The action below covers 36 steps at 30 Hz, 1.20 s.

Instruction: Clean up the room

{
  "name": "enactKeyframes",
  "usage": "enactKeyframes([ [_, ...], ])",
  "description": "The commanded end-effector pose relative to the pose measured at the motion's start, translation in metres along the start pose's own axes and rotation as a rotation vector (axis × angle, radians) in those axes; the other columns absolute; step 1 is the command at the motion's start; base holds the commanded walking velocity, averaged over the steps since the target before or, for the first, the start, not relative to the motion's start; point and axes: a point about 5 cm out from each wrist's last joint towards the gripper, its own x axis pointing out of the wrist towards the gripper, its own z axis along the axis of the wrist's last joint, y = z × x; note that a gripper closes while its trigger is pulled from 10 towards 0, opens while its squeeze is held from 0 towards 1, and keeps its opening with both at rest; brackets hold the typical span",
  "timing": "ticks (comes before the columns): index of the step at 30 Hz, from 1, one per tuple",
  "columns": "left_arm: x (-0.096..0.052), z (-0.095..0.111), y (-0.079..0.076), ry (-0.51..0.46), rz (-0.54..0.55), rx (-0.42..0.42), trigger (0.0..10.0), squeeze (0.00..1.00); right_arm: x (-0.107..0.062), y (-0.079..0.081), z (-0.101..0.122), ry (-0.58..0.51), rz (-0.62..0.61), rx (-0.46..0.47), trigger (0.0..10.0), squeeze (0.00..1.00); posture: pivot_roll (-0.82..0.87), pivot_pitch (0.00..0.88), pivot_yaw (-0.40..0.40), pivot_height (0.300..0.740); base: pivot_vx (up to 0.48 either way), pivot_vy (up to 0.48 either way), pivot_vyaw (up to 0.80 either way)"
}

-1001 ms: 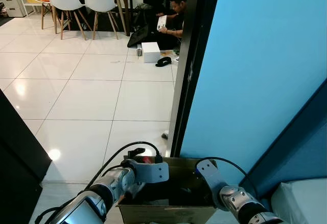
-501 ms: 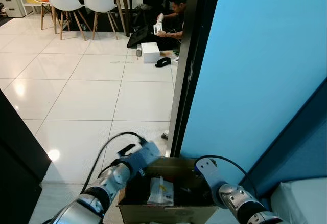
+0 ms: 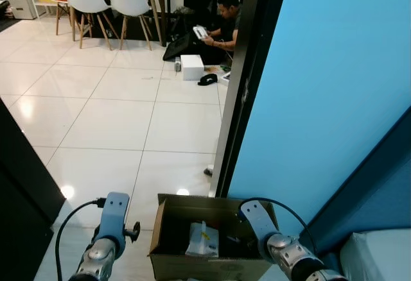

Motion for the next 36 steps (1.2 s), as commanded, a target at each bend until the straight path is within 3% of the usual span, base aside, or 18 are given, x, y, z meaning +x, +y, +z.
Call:
enactKeyframes([
  [1,-0.006,-0.019,0.007,0.071,0.030,-0.048,10.0,0.00,0.000,0.003,-0.014,0.039,-0.002,0.026,10.0,0.00,0.01,0.011,-0.046,0.719,-0.405,0.000,0.00],
  [8,-0.011,-0.036,0.004,0.146,0.027,-0.111,10.0,0.00,0.001,0.005,-0.022,0.061,-0.015,0.042,10.0,0.00,0.01,0.000,-0.032,0.719,-0.438,0.000,0.00],
  [18,-0.017,-0.057,-0.010,0.261,-0.013,-0.083,10.0,0.00,0.000,0.012,-0.044,0.127,-0.020,0.140,10.0,0.00,0.01,0.000,-0.017,0.719,-0.480,0.000,0.00],
  [27,-0.021,-0.064,-0.007,0.291,0.001,-0.091,10.0,0.00,-0.001,0.016,-0.051,0.151,-0.024,0.158,10.0,0.00,0.01,0.000,-0.015,0.719,-0.480,0.000,0.00],
  [30,-0.031,-0.083,0.001,0.364,0.028,-0.084,10.0,0.00,-0.003,0.016,-0.063,0.190,-0.034,0.168,10.0,0.00,0.01,0.000,-0.019,0.719,-0.480,0.000,0.00],
  [36,-0.040,-0.098,0.004,0.412,0.032,-0.074,10.0,0.00,-0.004,0.017,-0.071,0.216,-0.043,0.172,10.0,0.00,0.01,0.000,-0.024,0.719,-0.480,0.000,0.00],
])
